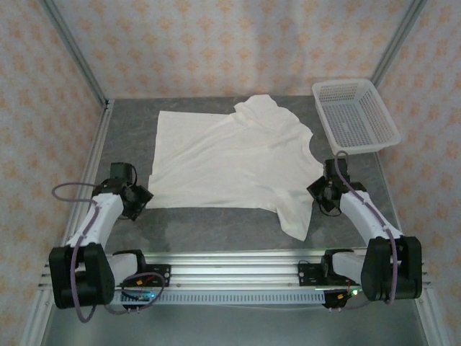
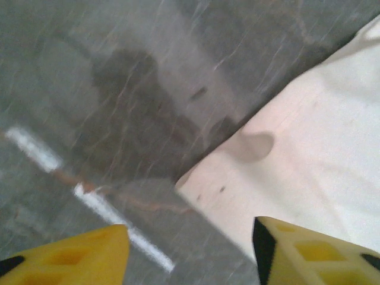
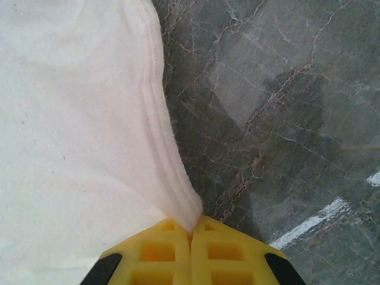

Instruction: Fold the inside-out t-shirt

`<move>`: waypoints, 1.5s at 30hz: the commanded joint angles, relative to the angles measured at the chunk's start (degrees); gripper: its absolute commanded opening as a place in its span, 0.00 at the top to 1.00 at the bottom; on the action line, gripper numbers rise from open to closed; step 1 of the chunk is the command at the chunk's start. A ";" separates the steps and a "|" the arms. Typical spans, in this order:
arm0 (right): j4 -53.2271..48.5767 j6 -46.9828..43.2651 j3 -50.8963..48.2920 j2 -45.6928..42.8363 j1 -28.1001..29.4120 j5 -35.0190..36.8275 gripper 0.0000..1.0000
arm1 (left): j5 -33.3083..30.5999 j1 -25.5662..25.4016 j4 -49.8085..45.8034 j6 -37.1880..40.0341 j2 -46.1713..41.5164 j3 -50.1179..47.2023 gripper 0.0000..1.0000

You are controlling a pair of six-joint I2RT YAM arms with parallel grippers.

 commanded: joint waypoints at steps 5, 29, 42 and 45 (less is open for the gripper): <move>-1.58 -1.29 1.91 0.16 -0.31 1.64 1.00 | 4.47 0.22 11.83 -0.65 12.04 4.70 0.38; -4.00 -0.94 5.87 0.13 -0.32 2.67 1.00 | 2.05 0.30 8.31 1.09 22.04 18.25 0.96; -4.06 -0.85 6.32 0.63 -0.38 2.28 1.00 | -3.63 0.37 4.86 2.70 24.44 24.07 0.55; -4.19 -0.69 6.34 0.32 -0.31 2.32 1.00 | -5.53 0.34 0.93 0.60 18.08 20.14 0.59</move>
